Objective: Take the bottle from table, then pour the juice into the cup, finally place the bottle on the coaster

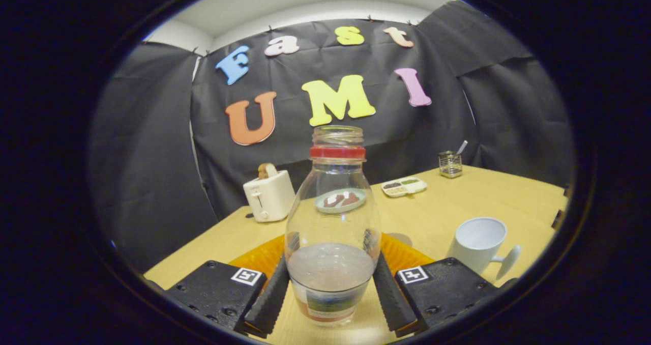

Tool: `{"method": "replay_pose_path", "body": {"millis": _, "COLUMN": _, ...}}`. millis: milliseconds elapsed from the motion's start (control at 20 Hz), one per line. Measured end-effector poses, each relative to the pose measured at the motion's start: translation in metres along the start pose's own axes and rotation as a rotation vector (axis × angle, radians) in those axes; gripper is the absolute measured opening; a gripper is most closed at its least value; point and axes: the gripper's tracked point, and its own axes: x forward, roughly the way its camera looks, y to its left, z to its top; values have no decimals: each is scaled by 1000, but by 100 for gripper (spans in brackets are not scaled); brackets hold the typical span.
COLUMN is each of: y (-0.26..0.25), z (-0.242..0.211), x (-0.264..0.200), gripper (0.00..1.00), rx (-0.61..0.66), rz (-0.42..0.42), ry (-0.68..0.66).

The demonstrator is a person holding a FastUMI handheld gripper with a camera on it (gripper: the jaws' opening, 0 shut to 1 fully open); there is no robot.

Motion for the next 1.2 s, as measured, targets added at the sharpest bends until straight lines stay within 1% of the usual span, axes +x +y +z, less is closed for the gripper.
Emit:
{"method": "replay_pose_path", "body": {"millis": 150, "y": 2, "z": 4, "x": 0, "gripper": 82, "rx": 104, "rz": 17, "ry": 17}}
{"method": "replay_pose_path", "body": {"millis": 350, "y": -7, "z": 6, "x": 1, "gripper": 82, "rx": 227, "rz": 13, "ry": 45}}
{"method": "replay_pose_path", "body": {"millis": 500, "y": -13, "z": 7, "x": 2, "gripper": 82, "rx": 383, "rz": 31, "ry": 54}}
{"method": "replay_pose_path", "body": {"millis": 850, "y": -28, "z": 4, "x": 3, "gripper": 82, "rx": 685, "rz": 55, "ry": 81}}
{"method": "replay_pose_path", "body": {"millis": 1050, "y": -35, "z": 5, "x": 1, "gripper": 82, "rx": 816, "rz": 73, "ry": 82}}
{"method": "replay_pose_path", "body": {"millis": 1200, "y": -39, "z": 5, "x": 1, "gripper": 82, "rx": 886, "rz": 78, "ry": 81}}
